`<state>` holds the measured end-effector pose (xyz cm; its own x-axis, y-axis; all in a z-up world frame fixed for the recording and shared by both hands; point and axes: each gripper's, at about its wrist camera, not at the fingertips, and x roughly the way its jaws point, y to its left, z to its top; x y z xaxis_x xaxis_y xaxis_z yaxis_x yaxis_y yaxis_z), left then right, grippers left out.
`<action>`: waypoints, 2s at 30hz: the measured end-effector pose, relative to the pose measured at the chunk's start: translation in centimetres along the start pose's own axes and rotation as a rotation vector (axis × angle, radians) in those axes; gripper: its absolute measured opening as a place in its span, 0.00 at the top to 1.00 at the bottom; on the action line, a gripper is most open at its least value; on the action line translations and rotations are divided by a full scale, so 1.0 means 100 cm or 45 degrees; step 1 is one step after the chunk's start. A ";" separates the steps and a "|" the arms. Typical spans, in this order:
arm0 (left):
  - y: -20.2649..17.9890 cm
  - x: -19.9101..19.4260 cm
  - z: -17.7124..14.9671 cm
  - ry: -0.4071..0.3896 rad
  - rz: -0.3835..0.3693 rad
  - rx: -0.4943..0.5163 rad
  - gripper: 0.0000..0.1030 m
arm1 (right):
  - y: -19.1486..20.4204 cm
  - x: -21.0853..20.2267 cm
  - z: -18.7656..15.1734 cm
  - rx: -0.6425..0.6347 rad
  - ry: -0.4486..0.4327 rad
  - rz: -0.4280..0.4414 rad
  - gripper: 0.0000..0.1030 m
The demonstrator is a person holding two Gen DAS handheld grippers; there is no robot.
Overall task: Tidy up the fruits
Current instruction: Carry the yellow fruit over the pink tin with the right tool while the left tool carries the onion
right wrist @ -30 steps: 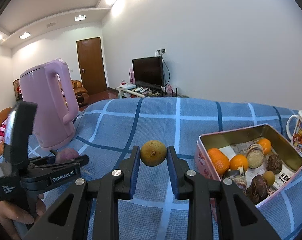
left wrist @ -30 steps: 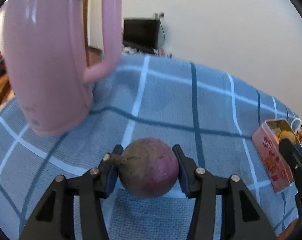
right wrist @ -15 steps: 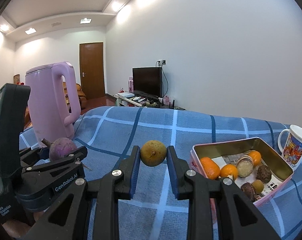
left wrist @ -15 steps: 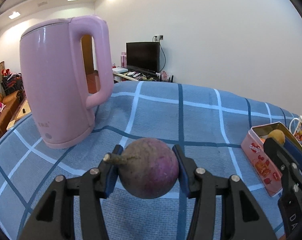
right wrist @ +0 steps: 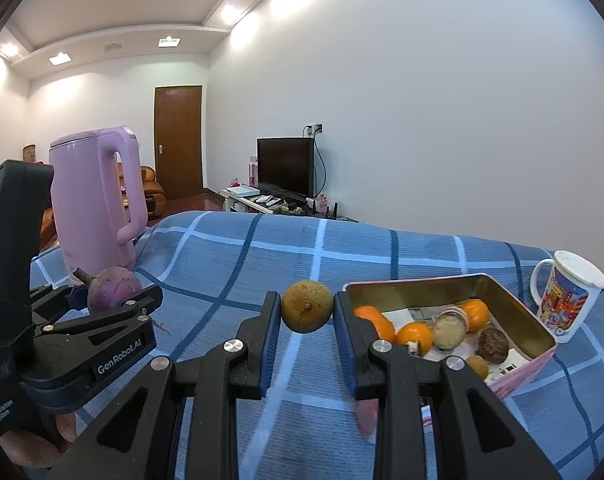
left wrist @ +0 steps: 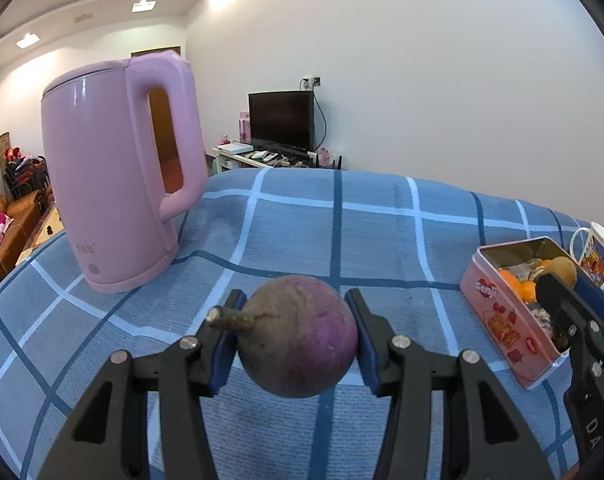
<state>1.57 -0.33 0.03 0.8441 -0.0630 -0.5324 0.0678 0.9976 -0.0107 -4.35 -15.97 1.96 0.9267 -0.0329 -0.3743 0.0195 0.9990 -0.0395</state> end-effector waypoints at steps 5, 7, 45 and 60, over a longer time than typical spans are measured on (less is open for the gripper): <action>-0.009 -0.003 -0.002 -0.005 -0.007 0.009 0.49 | -0.011 -0.004 -0.001 0.005 -0.002 -0.015 0.72; -0.013 -0.005 -0.003 -0.005 -0.008 0.013 0.49 | -0.014 -0.004 -0.001 0.011 0.000 -0.019 0.72; -0.094 -0.027 -0.011 -0.033 -0.090 0.082 0.49 | -0.097 -0.026 -0.010 0.022 -0.013 -0.155 0.72; -0.131 -0.033 -0.013 -0.053 -0.133 0.142 0.49 | -0.129 -0.032 -0.013 0.037 -0.014 -0.212 0.72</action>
<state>-2.84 -13.18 0.83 0.8505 -0.1699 -0.4978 0.2131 0.9765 0.0308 -8.07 -28.77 2.46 0.9139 -0.1980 -0.3543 0.1839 0.9802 -0.0736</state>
